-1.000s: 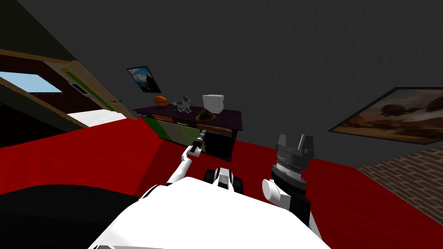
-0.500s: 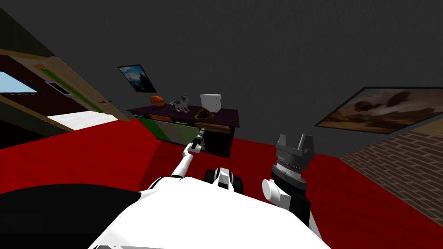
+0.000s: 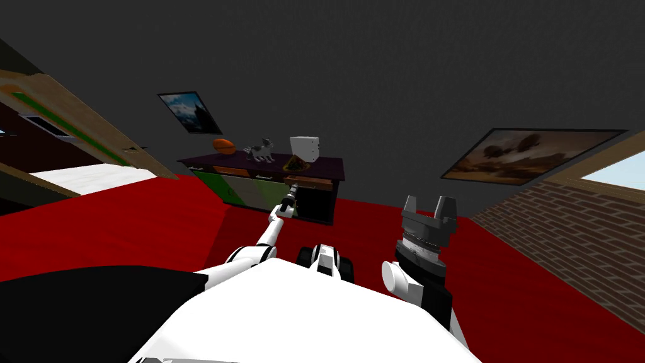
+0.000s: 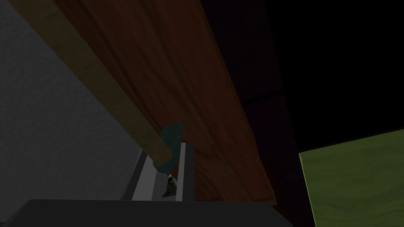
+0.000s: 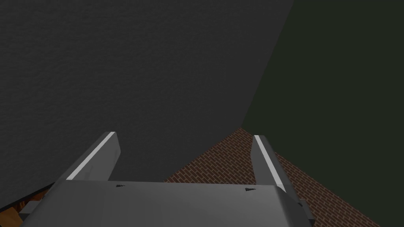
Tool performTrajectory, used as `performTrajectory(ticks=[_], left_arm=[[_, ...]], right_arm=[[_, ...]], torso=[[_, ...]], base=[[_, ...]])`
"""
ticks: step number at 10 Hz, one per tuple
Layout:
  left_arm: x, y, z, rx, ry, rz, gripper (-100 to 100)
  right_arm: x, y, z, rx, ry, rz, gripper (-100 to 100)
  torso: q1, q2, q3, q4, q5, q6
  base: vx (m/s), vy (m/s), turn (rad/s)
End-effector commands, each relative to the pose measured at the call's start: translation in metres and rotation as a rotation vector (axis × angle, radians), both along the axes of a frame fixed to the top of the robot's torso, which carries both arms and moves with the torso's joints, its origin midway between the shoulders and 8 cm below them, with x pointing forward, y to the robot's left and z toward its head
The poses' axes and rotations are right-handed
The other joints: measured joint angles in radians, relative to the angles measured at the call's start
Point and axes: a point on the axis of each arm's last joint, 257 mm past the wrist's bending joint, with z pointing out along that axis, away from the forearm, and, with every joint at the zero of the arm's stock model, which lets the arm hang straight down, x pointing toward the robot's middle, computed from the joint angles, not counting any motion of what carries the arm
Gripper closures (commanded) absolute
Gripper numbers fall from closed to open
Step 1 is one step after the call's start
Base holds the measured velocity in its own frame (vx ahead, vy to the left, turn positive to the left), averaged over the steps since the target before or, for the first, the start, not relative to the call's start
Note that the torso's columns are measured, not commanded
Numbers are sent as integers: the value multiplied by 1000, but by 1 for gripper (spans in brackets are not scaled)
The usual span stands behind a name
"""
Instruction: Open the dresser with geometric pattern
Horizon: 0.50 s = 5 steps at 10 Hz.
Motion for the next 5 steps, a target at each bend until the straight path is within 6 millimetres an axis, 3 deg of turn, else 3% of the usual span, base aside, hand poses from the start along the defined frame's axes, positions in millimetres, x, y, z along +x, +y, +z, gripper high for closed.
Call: performTrajectory(ticks=[1,3,4,5], left_arm=[[14,21,12,-16,-17,41,100],[16,19,-5,-28,17,40,100],[25,25,11,-30,-14,53,100],[31,26,13,-49,-13,59,100]], right_arm=[[0,0,0,0,0,0,0],[0,0,0,0,0,0,0],[0,0,0,0,0,0,0],[0,0,0,0,0,0,0]], torso=[[-2,3,1,1,0,4],[-4,3,2,3,-2,3],[-3,0,0,1,-1,3],[-4,6,3,1,0,7]], base=[[-158,-2,-106],[-40,0,9],[-123,-3,-154],[-162,5,-122]])
